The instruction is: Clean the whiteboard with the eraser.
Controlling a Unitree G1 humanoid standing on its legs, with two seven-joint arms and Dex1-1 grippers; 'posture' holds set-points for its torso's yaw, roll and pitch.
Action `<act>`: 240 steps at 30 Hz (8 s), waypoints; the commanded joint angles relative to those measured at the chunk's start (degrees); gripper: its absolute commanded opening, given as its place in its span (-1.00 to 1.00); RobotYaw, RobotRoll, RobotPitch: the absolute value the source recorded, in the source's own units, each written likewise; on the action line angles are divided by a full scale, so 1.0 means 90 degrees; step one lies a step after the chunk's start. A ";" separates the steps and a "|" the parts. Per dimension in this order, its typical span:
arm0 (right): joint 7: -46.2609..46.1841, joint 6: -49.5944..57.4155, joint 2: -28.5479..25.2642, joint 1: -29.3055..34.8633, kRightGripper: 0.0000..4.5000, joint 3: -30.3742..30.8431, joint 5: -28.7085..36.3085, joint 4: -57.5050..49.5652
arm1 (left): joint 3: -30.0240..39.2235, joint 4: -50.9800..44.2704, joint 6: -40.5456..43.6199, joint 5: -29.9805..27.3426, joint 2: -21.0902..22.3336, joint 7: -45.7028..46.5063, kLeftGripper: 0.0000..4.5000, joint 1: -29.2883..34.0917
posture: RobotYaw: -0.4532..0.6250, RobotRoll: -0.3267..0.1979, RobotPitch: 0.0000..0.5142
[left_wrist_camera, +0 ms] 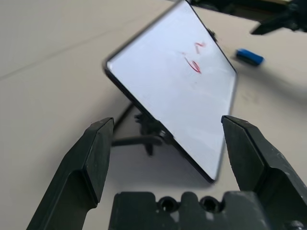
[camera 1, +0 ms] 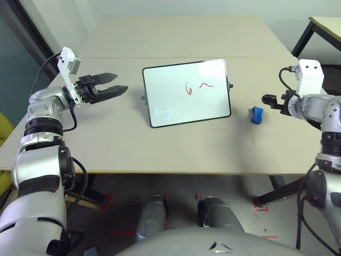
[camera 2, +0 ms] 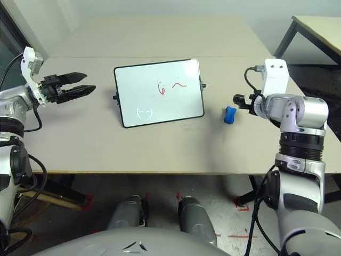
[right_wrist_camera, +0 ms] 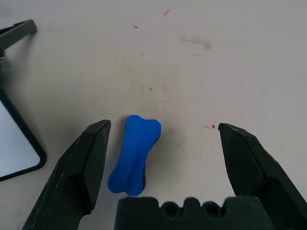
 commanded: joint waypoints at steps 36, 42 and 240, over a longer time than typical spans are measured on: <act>0.0942 -0.0873 -0.0160 0.0365 -0.99 0.1656 -0.0809 -0.0012 | -0.0170 -0.0873 0.0447 -0.0205 -0.0190 -0.0438 1.00 0.0228 | 0.08 0.25 -0.87; 0.2544 -0.2660 -0.1111 0.0897 -0.99 0.2695 -0.1036 -0.1097 | -0.0183 -0.0934 0.0460 -0.0188 -0.0229 -0.0423 1.00 0.0273 | 0.07 0.25 -0.87; 0.3949 -0.8498 0.0707 -0.1339 -1.00 0.5546 -0.6318 0.2129 | -0.0449 -0.1408 0.0443 -0.0231 -0.0268 -0.0191 1.00 0.0424 | 0.14 0.25 -0.89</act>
